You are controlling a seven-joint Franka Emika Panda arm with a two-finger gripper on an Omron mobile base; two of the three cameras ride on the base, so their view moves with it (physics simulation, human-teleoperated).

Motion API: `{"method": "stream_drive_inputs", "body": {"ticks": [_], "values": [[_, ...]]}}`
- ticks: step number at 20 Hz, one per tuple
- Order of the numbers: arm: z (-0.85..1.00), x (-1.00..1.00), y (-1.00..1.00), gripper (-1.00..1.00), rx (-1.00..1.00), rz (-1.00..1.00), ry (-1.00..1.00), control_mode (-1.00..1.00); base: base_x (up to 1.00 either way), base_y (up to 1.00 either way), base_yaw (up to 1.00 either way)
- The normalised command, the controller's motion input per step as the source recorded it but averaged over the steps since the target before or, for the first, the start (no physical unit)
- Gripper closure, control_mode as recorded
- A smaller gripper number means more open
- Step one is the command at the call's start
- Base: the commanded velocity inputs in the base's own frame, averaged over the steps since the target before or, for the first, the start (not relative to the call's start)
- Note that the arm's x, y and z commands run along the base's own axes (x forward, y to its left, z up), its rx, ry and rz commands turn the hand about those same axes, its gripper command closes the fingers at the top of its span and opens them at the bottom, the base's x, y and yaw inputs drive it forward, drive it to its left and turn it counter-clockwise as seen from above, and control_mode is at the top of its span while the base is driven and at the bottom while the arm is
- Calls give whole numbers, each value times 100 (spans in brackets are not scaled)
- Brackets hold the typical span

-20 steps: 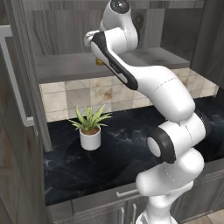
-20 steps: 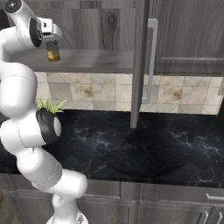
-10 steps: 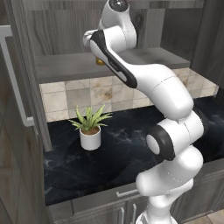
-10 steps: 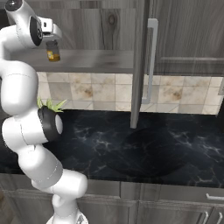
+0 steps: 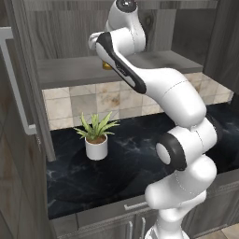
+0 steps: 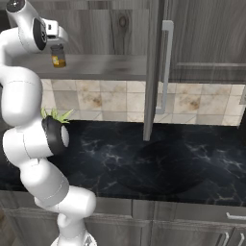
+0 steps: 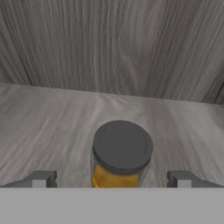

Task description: Collect the turmeric, ketchup, and shaker from the cabinet and place them next to the stove.

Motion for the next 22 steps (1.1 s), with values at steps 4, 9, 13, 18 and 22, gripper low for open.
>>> {"method": "stream_drive_inputs", "body": {"ticks": [4, 9, 13, 18, 22], "values": [[-7, 10, 0, -100, 0, 0, 0, -100, 0, 0, 0], [-6, 9, 0, -100, 0, 0, 1, -100, 0, 0, 0], [-5, 4, -2, -100, 0, 0, 0, -100, 0, 0, 0], [-6, 2, -3, -100, 0, 0, 0, -100, 0, 0, 0], [-5, 4, -6, -100, 0, 0, 0, -100, 0, 0, 0]]}}
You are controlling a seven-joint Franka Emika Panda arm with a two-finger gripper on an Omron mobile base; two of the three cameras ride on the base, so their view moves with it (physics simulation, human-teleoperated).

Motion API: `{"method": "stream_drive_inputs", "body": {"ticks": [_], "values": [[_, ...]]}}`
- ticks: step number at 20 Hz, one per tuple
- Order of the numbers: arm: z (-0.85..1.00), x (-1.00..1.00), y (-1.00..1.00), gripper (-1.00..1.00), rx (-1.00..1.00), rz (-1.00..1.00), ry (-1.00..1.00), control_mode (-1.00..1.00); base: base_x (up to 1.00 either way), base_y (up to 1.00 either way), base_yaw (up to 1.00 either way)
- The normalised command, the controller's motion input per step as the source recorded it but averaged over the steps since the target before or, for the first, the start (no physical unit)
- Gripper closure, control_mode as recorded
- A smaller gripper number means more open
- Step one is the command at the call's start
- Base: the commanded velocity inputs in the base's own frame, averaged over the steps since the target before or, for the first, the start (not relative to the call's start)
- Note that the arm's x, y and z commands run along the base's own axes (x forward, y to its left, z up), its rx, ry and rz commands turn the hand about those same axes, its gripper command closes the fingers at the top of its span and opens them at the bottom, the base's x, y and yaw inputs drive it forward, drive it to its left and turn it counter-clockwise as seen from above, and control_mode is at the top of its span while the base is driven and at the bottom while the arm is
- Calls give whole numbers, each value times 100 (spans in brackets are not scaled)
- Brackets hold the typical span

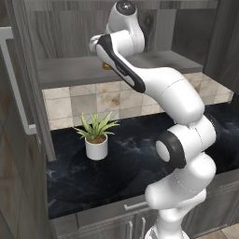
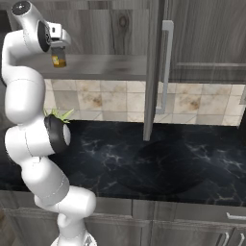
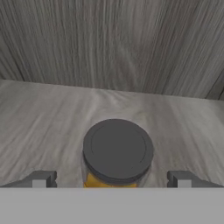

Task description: Collect the turmeric, ketchup, and shaker from the cabinet and place them next to the stove.

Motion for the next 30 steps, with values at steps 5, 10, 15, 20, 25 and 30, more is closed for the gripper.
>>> {"method": "stream_drive_inputs", "body": {"ticks": [5, 10, 15, 20, 25, 30], "values": [[-2, 7, -4, -100, 0, 0, 0, -100, 0, 0, 0], [0, 6, 0, -100, 0, 0, 1, -100, 0, 0, 0], [-1, 10, 0, -100, 1, 0, 1, -100, 0, 0, 0], [-4, 11, 0, -100, 1, 0, 1, -100, 0, 0, 0], [-7, 10, 0, -100, 1, 0, 2, -100, 0, 0, 0], [-11, 10, 0, -100, 1, 0, 2, -100, 0, 0, 0]]}}
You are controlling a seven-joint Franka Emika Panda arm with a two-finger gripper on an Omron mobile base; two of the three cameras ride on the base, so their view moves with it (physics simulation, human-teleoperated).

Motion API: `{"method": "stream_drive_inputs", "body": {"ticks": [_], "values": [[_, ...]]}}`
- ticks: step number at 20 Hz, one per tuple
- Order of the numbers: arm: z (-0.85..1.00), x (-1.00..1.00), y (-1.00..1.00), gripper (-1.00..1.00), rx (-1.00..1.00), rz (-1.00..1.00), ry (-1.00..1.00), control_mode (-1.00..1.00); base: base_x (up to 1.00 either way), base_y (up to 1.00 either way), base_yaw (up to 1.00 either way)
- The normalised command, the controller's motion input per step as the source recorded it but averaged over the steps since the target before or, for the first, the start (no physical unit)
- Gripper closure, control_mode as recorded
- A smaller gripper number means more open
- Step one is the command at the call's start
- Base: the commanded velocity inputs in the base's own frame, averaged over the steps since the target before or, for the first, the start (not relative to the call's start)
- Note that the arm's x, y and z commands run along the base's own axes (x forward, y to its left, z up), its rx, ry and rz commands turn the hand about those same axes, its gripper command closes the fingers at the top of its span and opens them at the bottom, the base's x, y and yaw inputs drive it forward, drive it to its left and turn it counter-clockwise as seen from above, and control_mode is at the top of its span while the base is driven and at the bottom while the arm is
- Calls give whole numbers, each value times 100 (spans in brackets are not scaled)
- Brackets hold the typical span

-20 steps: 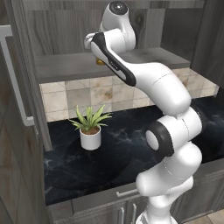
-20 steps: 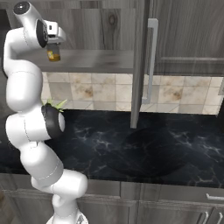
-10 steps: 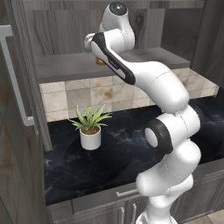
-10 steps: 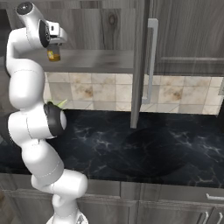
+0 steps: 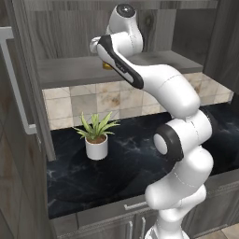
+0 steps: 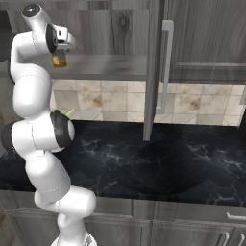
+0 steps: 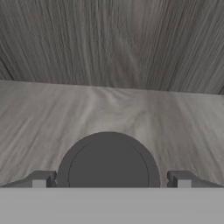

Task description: Collect the turmeric, ketchup, and shaker from the cabinet and place them next to the stove.

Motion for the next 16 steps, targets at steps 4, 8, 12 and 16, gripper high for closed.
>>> {"method": "stream_drive_inputs", "body": {"ticks": [4, 8, 12, 16], "values": [[-13, 8, 0, 100, 1, 0, 3, -100, 0, 0, 0], [-14, 7, 0, 100, 0, 0, 3, -100, 0, 0, 0], [-7, 2, 0, 100, 0, 0, 0, -100, 0, 0, 0], [-1, 1, 0, 100, 0, 0, 1, -100, 0, 0, 0]]}}
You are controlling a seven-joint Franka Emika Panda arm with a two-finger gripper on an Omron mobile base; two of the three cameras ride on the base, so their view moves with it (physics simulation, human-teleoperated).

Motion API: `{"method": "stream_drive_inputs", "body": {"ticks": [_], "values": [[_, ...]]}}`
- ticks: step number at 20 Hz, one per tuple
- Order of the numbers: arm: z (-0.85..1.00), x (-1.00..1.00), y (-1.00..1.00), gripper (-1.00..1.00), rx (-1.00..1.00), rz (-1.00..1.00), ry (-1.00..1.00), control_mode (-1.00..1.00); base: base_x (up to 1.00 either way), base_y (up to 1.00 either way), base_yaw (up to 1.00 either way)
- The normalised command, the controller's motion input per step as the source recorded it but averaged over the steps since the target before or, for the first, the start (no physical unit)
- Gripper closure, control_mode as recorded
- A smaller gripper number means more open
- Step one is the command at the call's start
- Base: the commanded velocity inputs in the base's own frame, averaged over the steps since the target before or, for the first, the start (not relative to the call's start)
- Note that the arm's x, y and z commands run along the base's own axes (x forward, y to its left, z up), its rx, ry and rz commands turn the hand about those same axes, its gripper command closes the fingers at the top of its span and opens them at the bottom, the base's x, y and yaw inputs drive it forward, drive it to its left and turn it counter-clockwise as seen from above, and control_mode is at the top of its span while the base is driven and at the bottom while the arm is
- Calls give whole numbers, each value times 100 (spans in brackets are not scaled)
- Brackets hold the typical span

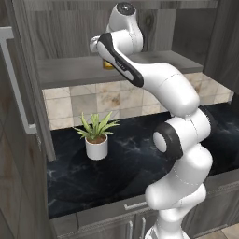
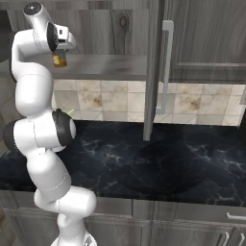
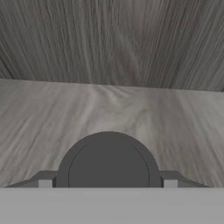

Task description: Collect the turmeric, ketchup, and shaker from the cabinet and place them next to the stove.

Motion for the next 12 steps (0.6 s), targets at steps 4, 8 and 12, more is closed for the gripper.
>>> {"method": "stream_drive_inputs", "body": {"ticks": [4, 8, 12], "values": [[0, 0, 0, 100, 0, 0, 0, -100, 0, 0, 0], [-2, 0, 0, 100, 0, 0, 0, -100, 0, 0, 0], [-12, -18, 0, 100, 0, 0, 0, -100, 0, 0, 0]]}}
